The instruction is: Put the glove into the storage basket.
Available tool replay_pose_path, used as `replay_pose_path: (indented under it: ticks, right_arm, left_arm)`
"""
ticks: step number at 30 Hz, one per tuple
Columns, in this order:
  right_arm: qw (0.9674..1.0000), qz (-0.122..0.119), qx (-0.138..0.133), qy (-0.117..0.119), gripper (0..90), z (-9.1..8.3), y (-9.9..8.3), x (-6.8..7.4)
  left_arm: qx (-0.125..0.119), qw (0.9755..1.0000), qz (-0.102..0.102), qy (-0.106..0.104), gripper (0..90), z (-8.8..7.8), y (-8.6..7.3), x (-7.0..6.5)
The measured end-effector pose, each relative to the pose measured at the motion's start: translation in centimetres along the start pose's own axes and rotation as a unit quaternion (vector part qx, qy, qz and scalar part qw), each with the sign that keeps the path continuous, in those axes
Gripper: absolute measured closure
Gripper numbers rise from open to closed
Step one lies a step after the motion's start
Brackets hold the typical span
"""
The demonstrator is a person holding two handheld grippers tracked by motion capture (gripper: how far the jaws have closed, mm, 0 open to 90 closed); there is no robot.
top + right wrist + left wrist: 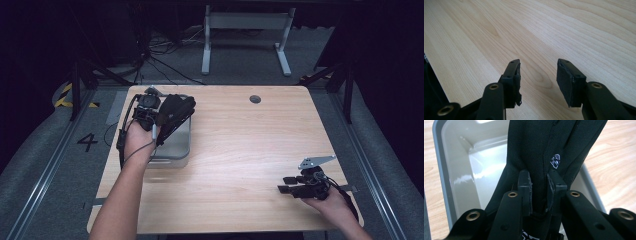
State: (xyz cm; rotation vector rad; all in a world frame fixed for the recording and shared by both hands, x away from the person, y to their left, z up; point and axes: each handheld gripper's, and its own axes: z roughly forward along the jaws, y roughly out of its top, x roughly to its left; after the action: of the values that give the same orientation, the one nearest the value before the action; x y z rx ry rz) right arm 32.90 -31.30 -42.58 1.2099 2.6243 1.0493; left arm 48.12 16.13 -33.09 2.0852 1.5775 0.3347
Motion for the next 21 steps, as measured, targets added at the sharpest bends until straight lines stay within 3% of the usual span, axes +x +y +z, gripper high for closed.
replay_pose_path:
  ticks: [7,12,21]
  right_arm:
    - [1.0,-0.002,0.001,0.002,54.1,0.1,0.1,0.1]
    - [1.0,-0.004,-0.001,0.002,54.0,0.0,0.0,0.1]
    - [1.0,-0.005,-0.003,0.003,53.9,-0.1,0.0,0.2]
  left_arm:
    - [0.017,0.9987,-0.045,0.013,76.1,1.9,0.1,1.5]
    - [0.033,0.9973,-0.064,0.015,75.9,3.1,-0.2,2.0]
    - [0.063,0.9957,-0.065,0.015,75.0,4.9,-0.2,2.1]
